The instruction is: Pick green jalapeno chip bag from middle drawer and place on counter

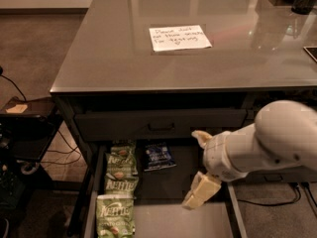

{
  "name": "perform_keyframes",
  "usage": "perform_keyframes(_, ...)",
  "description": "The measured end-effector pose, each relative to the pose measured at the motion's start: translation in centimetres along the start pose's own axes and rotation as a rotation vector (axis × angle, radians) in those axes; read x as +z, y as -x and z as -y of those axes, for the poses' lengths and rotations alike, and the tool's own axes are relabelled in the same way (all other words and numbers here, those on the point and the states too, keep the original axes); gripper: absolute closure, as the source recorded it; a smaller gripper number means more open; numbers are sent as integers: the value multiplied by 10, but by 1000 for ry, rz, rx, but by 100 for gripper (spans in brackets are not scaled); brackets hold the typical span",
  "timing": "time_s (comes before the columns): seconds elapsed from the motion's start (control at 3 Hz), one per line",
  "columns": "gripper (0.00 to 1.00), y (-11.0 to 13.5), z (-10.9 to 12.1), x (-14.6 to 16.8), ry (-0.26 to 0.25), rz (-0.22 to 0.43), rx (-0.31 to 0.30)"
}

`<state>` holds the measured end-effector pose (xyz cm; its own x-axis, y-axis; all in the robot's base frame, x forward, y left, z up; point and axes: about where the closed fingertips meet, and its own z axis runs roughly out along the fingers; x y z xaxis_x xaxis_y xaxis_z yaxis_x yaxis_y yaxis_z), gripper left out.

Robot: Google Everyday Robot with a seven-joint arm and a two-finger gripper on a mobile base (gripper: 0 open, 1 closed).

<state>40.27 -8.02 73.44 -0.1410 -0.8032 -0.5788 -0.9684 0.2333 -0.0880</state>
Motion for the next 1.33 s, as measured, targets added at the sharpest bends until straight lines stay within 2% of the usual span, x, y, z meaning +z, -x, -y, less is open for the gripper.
perform_keyframes(0.33,0,-19,9,52,14,25,-36)
perform_keyframes(0.67,0,-21,6,126,70,63,-74)
perform_keyframes(1.0,0,-18,-7,175,126,81,-94)
perform_keyframes(1.33,0,-19,-37,222,243,99,-69)
